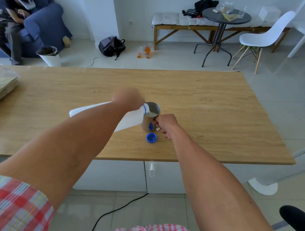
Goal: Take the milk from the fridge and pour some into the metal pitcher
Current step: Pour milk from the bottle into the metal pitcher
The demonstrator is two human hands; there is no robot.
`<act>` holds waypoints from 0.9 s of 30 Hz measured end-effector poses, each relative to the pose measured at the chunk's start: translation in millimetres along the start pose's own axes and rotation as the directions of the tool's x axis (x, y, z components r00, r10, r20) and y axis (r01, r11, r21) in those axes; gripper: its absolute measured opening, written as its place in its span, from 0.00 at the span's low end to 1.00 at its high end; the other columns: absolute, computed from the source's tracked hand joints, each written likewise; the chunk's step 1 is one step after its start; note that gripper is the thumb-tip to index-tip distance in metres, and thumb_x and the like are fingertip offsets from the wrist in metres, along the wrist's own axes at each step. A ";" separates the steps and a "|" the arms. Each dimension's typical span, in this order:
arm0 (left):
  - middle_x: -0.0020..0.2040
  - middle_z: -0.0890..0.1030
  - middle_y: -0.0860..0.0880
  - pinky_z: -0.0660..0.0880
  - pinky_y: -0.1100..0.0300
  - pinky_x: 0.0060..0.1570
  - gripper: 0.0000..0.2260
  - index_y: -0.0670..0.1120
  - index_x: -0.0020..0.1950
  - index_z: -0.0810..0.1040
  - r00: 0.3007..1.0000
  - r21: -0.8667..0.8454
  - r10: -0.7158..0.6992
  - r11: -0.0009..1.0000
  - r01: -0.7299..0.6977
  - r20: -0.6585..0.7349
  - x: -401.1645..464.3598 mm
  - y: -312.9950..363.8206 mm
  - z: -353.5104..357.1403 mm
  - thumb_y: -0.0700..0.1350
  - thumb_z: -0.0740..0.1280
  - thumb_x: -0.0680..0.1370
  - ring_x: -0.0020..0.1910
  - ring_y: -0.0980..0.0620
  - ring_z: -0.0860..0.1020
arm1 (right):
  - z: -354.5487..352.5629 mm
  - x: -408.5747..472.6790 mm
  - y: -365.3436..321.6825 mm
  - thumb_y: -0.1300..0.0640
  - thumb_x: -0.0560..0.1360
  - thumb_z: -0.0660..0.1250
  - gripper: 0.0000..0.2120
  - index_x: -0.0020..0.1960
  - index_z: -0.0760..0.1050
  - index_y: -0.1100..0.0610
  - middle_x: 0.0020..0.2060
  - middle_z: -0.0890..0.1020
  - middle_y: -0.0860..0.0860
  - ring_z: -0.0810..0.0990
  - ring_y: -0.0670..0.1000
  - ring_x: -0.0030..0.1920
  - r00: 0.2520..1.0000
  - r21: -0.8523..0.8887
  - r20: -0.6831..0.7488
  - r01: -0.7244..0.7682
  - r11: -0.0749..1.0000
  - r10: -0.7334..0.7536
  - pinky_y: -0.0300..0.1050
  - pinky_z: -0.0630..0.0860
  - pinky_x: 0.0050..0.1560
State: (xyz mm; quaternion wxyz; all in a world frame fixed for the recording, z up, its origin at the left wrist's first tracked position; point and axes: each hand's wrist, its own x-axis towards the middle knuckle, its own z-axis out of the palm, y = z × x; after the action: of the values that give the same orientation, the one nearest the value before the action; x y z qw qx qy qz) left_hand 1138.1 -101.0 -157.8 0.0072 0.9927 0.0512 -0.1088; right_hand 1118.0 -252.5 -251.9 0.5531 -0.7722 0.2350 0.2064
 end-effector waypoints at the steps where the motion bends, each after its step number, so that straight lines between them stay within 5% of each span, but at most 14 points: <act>1: 0.46 0.77 0.45 0.75 0.51 0.49 0.12 0.44 0.52 0.77 1.000 0.001 -0.001 1.000 0.001 0.000 -0.1 0.2 -0.2 0.51 0.59 0.82 0.48 0.43 0.78 | -0.2 0.0 0.0 0.61 0.79 0.62 0.09 0.48 0.81 0.57 0.30 0.75 0.51 0.66 0.48 0.26 1.000 0.004 0.000 0.002 1.000 -0.002 0.39 0.64 0.24; 15: 0.50 0.79 0.45 0.75 0.50 0.51 0.11 0.45 0.52 0.76 1.000 0.006 -0.009 1.000 0.009 -0.003 1.4 0.9 -0.2 0.51 0.60 0.82 0.49 0.42 0.78 | -0.1 1.2 0.6 0.63 0.78 0.62 0.09 0.46 0.80 0.58 0.27 0.72 0.50 0.63 0.48 0.22 1.000 0.022 0.002 0.005 1.000 -0.005 0.30 0.60 0.17; 27: 0.44 0.77 0.46 0.74 0.52 0.47 0.11 0.45 0.51 0.77 1.000 0.016 -0.007 1.000 0.007 -0.003 2.6 1.4 1.5 0.51 0.59 0.82 0.47 0.43 0.78 | -1.0 0.4 -0.1 0.63 0.79 0.61 0.09 0.47 0.81 0.58 0.29 0.73 0.51 0.64 0.48 0.24 1.000 0.005 0.003 0.008 1.000 -0.008 0.34 0.61 0.19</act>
State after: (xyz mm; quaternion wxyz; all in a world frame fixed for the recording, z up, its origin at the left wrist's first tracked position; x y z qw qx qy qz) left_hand 1140.5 -102.2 -159.8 -0.0010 0.9927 0.0538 -0.1078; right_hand 1118.5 -253.5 -251.7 0.5562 -0.7715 0.2315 0.2047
